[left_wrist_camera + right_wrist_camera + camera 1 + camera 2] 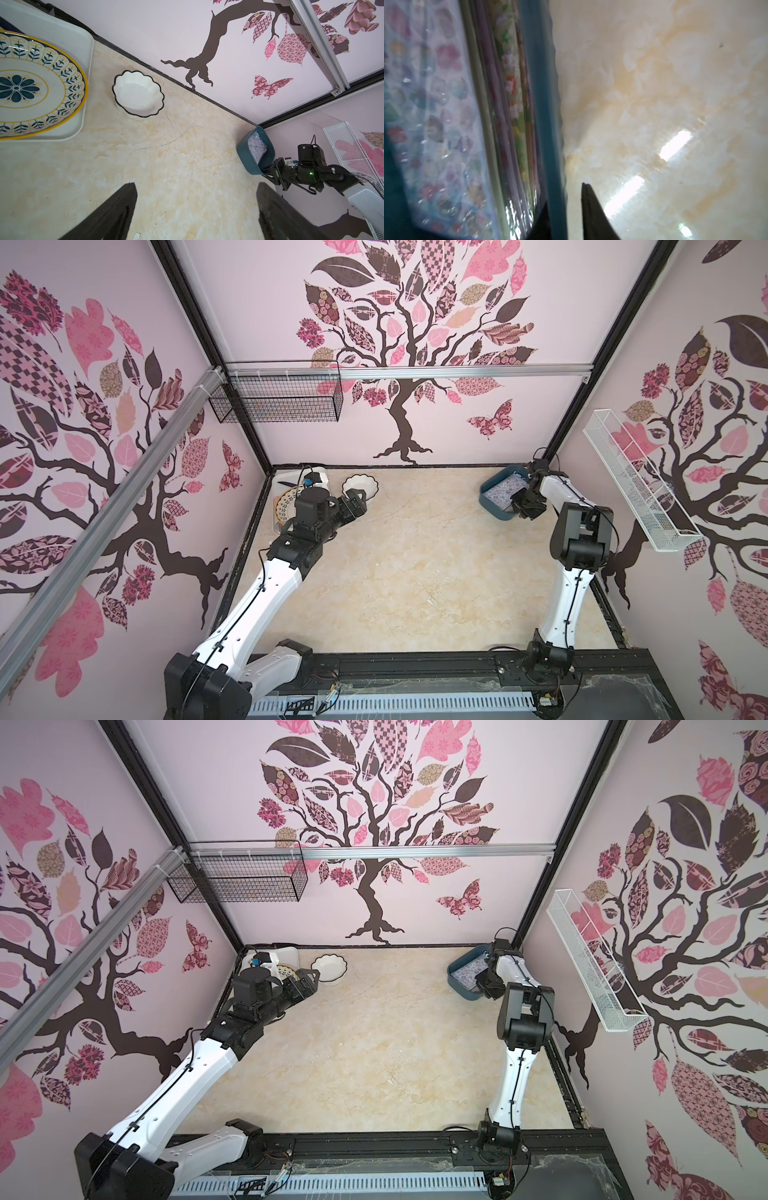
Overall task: Take the stickers out of the storage box
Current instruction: Move the storage box to the center of the board.
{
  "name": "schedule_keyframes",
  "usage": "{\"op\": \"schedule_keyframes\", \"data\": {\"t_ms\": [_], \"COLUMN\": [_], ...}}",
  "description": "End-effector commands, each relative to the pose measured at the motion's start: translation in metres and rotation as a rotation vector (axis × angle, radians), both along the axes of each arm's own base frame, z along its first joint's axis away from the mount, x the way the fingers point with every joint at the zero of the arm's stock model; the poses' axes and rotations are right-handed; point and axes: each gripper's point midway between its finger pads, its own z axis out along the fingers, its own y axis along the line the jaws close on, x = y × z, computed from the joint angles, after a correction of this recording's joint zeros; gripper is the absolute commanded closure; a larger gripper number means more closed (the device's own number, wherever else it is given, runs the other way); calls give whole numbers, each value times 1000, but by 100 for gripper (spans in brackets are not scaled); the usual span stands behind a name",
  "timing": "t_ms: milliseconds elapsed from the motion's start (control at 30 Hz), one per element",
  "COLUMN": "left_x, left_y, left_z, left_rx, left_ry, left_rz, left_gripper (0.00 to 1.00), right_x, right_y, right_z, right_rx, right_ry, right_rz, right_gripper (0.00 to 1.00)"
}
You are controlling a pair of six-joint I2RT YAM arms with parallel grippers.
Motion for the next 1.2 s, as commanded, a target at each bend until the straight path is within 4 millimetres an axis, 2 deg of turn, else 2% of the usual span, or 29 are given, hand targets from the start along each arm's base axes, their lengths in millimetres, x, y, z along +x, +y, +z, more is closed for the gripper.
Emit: {"op": "schedule_keyframes", "data": {"t_ms": [0,100,167,367,567,633,733,833,933,1167], "left_x": [2,3,4,7,14,17,20,18,15,17], "left_y": [-1,0,0,-3,-11,-19,-37,-63,-84,-95], "left_z": [-5,-7,-7,-13,-36,-50,-72,-94,-119,-160], "left_rx": [-17,-19,-25,-39,-55,-73,-81,-64,-25,9], "left_ry": [8,12,17,34,99,143,218,295,388,508], "left_rz": [-8,-9,-19,-33,-51,-76,-128,-209,-276,-301], "left_gripper": [7,9,9,11,12,12,13,14,14,19], "right_x": [-9,-13,-17,-39,-67,-80,-100,-120,-135,-144], "right_y": [9,30,51,137,222,252,287,314,331,342], "right_z": [4,10,14,26,40,43,42,40,35,29], "right_rx": [-35,-53,-59,-52,14,54,96,137,132,120], "right_ry": [-3,-17,-28,-79,-127,-130,-128,-140,-129,-133], "right_rz": [20,80,135,354,570,657,764,835,906,952], "right_gripper": [88,100,100,100,100,100,100,100,100,97]}}
